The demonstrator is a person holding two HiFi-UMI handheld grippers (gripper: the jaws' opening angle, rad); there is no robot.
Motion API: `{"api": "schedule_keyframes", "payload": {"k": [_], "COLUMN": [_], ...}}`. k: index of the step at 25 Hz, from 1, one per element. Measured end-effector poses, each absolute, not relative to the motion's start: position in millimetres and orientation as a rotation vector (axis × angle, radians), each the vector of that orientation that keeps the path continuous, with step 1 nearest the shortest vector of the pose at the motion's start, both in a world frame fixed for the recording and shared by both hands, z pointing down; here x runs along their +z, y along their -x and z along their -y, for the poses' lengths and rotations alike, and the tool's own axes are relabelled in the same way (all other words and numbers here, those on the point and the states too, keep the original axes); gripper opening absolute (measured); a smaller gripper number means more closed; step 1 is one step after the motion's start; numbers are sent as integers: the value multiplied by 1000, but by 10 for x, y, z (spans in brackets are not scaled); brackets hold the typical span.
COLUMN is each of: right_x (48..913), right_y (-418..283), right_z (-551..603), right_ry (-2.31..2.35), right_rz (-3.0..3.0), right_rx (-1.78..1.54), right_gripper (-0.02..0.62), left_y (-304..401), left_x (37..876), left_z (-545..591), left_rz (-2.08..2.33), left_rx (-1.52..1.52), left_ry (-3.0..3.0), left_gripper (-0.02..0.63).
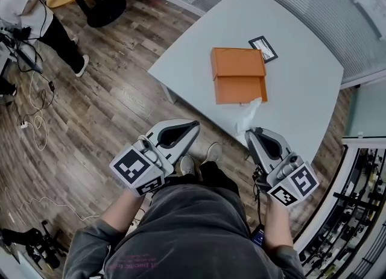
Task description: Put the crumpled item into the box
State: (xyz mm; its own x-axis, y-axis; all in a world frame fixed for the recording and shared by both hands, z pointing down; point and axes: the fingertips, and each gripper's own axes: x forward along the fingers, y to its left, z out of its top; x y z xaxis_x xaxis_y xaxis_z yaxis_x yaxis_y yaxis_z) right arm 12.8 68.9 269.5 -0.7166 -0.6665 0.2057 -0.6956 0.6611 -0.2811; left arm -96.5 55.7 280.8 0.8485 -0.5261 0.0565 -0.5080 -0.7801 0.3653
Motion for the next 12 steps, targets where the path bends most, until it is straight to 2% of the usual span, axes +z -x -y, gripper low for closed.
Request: {"api": "schedule_keyframes", "payload": {"k": [12], "right_x": [2853], "right_y": [-485], "right_z": [-153], "right_ry": [-1094], "right_rz": [2820], "right_rx": [558], "right_gripper": [6], "left_y": [599], "left_x": [2927], "left_z": [-112], "left_rz": [830], "left_rx": [-10], "left_ry": [-2647], "left_gripper": [12]}}
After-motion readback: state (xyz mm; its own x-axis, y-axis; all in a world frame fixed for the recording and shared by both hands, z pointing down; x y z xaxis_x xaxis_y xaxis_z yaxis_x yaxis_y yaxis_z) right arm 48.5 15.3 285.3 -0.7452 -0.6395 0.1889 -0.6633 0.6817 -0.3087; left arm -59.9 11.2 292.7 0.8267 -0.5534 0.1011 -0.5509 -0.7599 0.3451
